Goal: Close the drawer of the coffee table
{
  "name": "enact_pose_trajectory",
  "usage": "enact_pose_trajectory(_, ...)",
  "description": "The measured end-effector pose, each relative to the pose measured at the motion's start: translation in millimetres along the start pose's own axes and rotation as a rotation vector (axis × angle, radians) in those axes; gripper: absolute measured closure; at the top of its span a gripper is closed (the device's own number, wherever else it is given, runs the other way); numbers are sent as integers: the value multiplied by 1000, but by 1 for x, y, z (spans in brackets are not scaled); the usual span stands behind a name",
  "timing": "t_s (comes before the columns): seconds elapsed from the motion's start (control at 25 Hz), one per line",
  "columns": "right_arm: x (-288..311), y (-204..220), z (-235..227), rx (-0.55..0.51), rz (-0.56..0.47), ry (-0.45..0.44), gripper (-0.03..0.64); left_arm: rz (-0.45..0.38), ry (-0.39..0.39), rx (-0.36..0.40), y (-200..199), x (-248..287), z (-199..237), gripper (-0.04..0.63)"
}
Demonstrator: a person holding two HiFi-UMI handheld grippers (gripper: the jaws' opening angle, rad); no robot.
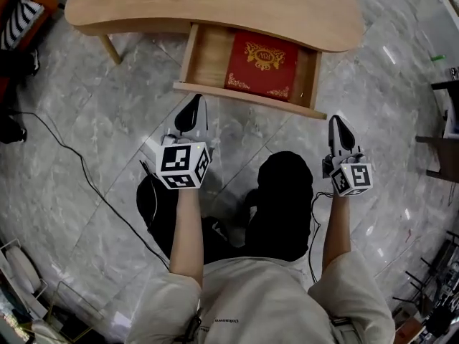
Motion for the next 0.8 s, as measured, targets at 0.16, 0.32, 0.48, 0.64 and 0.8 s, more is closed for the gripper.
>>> enact_pose_trajectory(0.16, -11, 10, -9, -61, 73, -124, 601, -6, 29, -3, 6, 5, 3, 586)
enact_pose_trajectory(0.32, -28, -5, -23, -36, 98, -210, 601, 4, 56, 5, 12, 2, -3, 586)
enact_pose_trajectory(0.48, -39, -28, -26, -59, 95, -226, 601, 7, 106, 35, 8, -4, -13, 586)
enact_pose_trajectory(0.64, -34, -30, -33, 17, 42, -195, 601, -47, 133, 164, -22, -4, -18, 586)
enact_pose_trajectory(0.8, -30, -8, -36, 74, 92, -168, 601, -86, 141, 228, -58, -7, -17, 586)
Point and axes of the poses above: the fingertips, and each gripper's own axes: x forward along the fingers, z to its left, y out of its underside, the point moved 8 cm from there along -x, backward along the fingers, and after that the axes turned 10 degrees about z, right-handed, at the moved point
